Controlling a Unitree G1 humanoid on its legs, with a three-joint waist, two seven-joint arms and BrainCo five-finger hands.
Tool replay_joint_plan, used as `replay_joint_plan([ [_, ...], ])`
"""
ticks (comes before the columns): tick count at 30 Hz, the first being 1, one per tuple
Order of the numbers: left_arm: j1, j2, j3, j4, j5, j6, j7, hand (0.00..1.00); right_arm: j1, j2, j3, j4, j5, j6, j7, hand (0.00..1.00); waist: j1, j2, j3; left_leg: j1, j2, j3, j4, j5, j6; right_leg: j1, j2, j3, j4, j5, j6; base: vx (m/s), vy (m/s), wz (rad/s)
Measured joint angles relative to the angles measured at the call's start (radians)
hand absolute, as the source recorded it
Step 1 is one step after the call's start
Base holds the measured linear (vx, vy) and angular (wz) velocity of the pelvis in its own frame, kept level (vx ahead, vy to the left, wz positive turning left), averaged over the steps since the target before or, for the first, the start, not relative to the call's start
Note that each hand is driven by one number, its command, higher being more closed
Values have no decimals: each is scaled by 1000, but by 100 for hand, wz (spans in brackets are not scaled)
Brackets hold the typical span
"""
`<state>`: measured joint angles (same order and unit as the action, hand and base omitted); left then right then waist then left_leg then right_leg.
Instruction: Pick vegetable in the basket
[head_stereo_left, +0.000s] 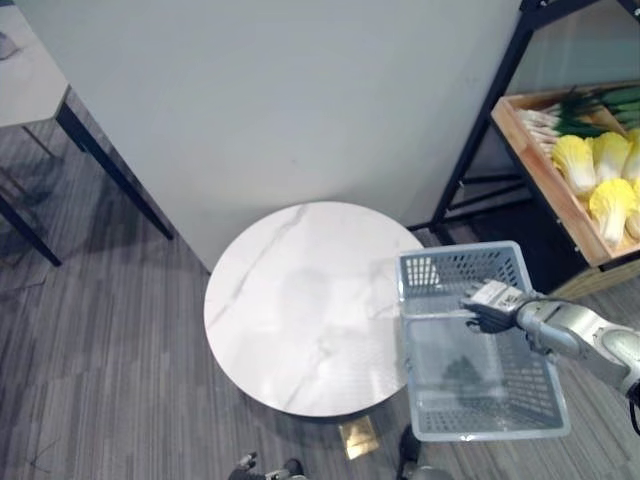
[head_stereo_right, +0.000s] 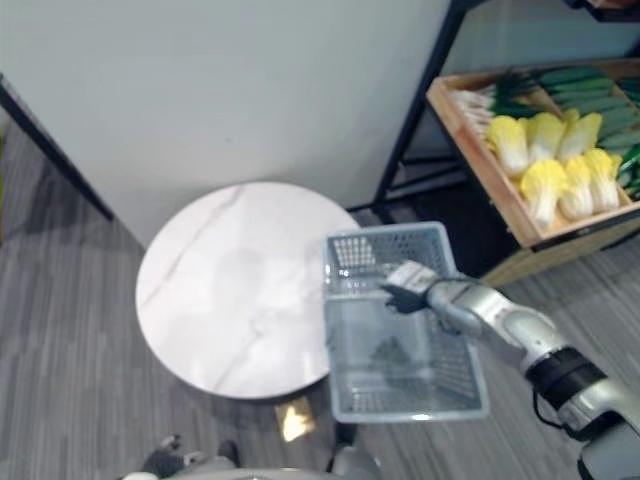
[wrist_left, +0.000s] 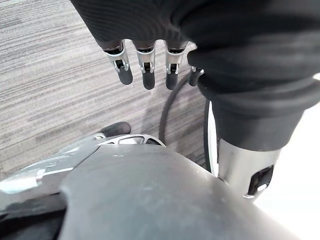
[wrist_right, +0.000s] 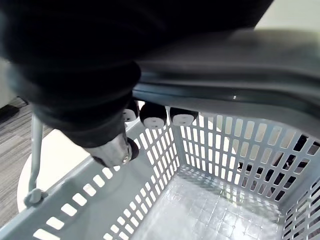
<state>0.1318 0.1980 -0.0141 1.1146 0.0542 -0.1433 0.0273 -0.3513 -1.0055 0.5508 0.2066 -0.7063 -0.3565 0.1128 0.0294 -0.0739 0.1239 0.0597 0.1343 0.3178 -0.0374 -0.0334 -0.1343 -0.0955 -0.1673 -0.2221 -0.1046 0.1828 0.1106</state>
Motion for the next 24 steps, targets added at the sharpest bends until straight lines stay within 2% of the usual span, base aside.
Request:
replay_joint_plan([
  [5,18,-2,-1,-3,1,-1,-3,0,145,1,-104,10,-3,-5,-7,100,-2,12,-9,33,0,1,7,-14,-1,37,-2,0,0,0,1,0,0,0],
  [8,22,-3,-2,-9,5,-3,-3,0,248,1,-188,11,-3,-4,-31,100,-14,18,-12,-1,9,-4,121,-81,6,38,-16,5,48,-26,13,-23,40,-1],
  [10,27,1,-11,-12,5,-8,-3,0,335,1,-270,-1,-3,-4,-43,100,-39,16,-12,-35,7,-8,196,-124,19,0,-40,14,127,-55,26,-69,101,-4],
  [11,28,6,-19,-12,5,-10,-3,0,368,2,-313,-9,-3,-3,-50,100,-58,12,-11,-61,-6,8,231,-147,32,-32,-57,43,148,-50,35,-77,115,-26],
  [13,25,8,-20,-12,5,-12,-3,0,383,4,-328,-18,-5,7,-68,100,-61,10,-11,-100,-4,50,292,-189,47,-83,-62,96,163,-34,56,-133,132,-74],
  [14,12,16,-18,-13,5,-12,-4,0,383,6,-328,-41,-28,20,-72,100,-64,-5,-9,-137,-7,111,363,-224,73,-140,-54,152,164,14,61,-179,147,-123],
  [15,11,21,-17,-13,6,-11,-4,0,372,18,-328,-49,-37,21,-73,100,-65,-12,-9,-145,-8,143,374,-230,86,-167,-44,178,145,69,72,-226,146,-173],
  [16,22,23,-13,-8,7,-10,-4,0,339,49,-322,-52,-40,24,-73,100,-53,-2,-9,-141,27,223,349,-226,110,-180,-9,188,54,207,42,-246,96,-204],
  [17,18,11,12,2,13,-6,-3,0,294,74,-289,-55,-40,26,-74,100,-53,26,5,-112,73,319,327,-207,110,-233,15,31,296,16,-144,-244,112,-217],
  [18,27,11,7,-3,20,-8,-3,0,281,72,-261,-54,-41,22,-75,100,-55,25,6,-74,75,365,280,-176,103,-253,-13,-84,511,-127,-198,-153,84,-184],
  [20,28,15,-9,-9,30,-7,-4,0,268,90,-244,-49,-40,25,-76,100,-51,15,10,-35,91,457,280,-164,106,-221,-90,-191,736,-243,-206,-119,49,-125],
  [22,30,22,-14,-8,31,-1,-3,0,249,107,-226,-48,-41,25,-73,100,-51,6,7,-15,118,520,288,-161,100,-208,-147,-210,858,-267,-224,-100,-68,-104],
  [23,31,18,-10,-6,28,0,-2,0,246,121,-226,-44,-41,24,-71,100,-46,19,10,-4,145,567,287,-149,84,-187,-178,-210,892,-266,-223,-73,-141,-110],
  [24,32,16,-8,-6,28,0,-3,0,244,129,-224,-44,-41,24,-70,100,-40,21,5,-2,158,590,287,-140,77,-177,-197,-211,889,-264,-220,-57,-152,-124],
])
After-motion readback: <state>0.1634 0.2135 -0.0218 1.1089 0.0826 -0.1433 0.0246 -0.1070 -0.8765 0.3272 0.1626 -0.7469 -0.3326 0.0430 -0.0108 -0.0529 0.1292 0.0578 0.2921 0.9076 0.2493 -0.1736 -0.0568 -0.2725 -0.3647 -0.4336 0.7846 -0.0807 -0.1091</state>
